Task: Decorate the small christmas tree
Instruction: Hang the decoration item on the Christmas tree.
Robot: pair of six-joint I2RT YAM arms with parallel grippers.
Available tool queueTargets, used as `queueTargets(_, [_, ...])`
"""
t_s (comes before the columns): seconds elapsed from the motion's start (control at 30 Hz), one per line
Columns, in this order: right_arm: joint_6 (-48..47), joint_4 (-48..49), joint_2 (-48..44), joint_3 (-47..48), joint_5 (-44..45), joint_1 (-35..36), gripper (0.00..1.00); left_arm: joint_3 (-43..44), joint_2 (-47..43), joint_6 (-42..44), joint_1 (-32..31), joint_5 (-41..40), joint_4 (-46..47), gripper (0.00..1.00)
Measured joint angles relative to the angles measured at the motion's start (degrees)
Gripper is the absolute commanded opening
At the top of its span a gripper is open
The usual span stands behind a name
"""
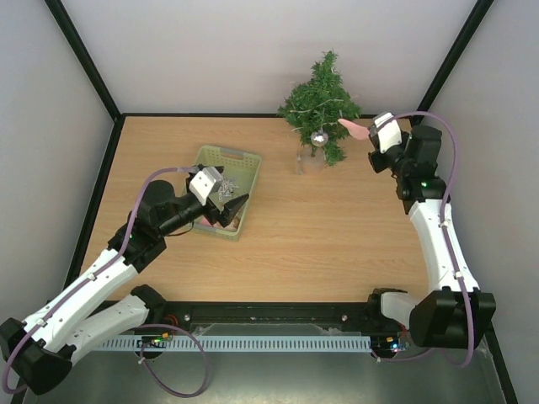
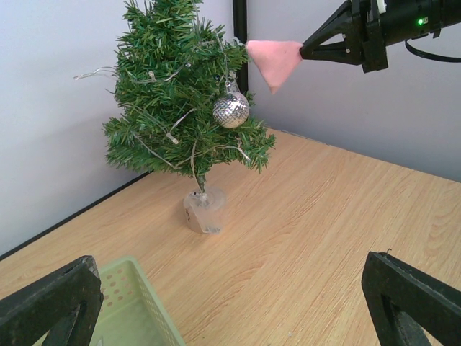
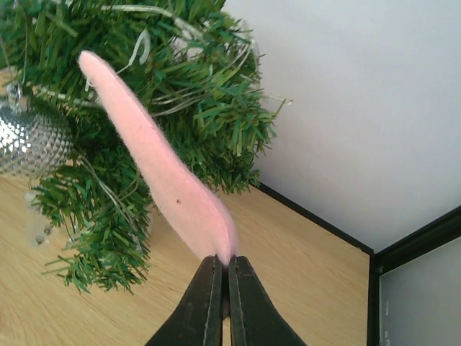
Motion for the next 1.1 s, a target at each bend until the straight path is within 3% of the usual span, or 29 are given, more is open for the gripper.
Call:
queueTargets(0.53, [-15.0,-8.5,5.0,7.2,-7.5,-6.3,0.02,-0.3,0.0,0.0,0.0,0.5,0.3,1.0])
queueTargets(0.87, [-23.3,-12.2,9.0,10.5,-10.1,-6.5,0.02,-0.3,0.3,0.0,0.0,0.8,0.3,1.0])
queueTargets(1.1, [-24.1,-10.6,5.3,8.2,-11.3,-6.7,0.02,-0.3,0.7,0.0,0.0,0.9,0.3,1.0])
